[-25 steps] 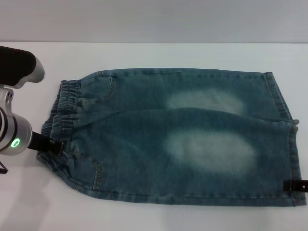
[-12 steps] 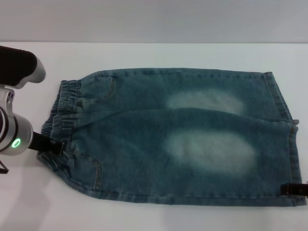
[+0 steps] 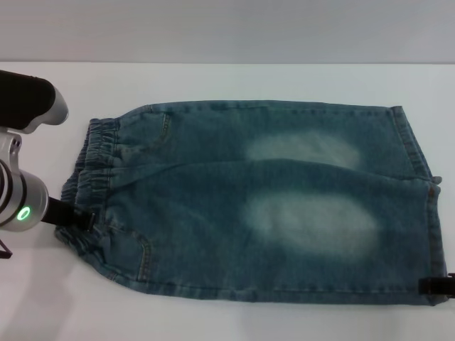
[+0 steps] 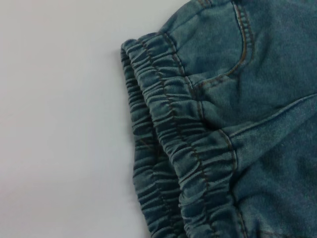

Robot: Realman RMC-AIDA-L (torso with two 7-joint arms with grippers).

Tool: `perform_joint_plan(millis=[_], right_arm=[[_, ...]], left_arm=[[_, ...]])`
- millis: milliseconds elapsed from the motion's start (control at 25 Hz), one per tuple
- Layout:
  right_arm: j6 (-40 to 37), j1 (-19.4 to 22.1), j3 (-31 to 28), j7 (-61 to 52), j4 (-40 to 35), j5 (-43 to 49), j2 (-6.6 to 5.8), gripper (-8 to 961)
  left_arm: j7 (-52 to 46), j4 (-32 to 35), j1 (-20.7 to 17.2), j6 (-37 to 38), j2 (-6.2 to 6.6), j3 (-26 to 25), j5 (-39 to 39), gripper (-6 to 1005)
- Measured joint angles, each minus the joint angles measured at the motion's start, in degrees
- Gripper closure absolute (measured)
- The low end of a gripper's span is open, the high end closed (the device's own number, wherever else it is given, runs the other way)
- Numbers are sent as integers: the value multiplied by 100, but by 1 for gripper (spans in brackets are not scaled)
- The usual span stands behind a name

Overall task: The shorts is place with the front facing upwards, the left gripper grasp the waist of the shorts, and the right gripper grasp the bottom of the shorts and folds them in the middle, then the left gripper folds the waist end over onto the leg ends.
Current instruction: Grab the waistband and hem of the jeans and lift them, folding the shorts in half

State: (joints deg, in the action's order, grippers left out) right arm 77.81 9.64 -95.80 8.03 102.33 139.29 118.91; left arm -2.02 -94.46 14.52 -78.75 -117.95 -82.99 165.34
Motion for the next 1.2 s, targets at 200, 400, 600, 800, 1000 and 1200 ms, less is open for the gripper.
perform_joint_plan(millis=[200, 400, 600, 800, 1000, 1200], right_arm=[[-1, -22, 8, 30, -18, 1, 0, 512], [2, -46, 56, 80, -26, -24, 0, 746], [5, -69, 56, 106, -18, -33, 0, 903], [10, -123, 58, 194, -50, -45, 0, 946], [-66, -139, 47, 385, 68, -49, 2, 939], [-281, -174, -23, 473, 228, -60, 3, 919]], left_arm=[[0, 16, 7, 2, 9, -6, -4, 979], [0, 16, 7, 8, 11, -16, -5, 979], [0, 16, 7, 33, 10, -33, -5, 979], [-2, 10, 7, 51, 2, -33, -2, 979], [-23, -15, -46, 169, 0, -84, -1, 979], [-12, -25, -85, 307, 5, -195, -2, 979]])
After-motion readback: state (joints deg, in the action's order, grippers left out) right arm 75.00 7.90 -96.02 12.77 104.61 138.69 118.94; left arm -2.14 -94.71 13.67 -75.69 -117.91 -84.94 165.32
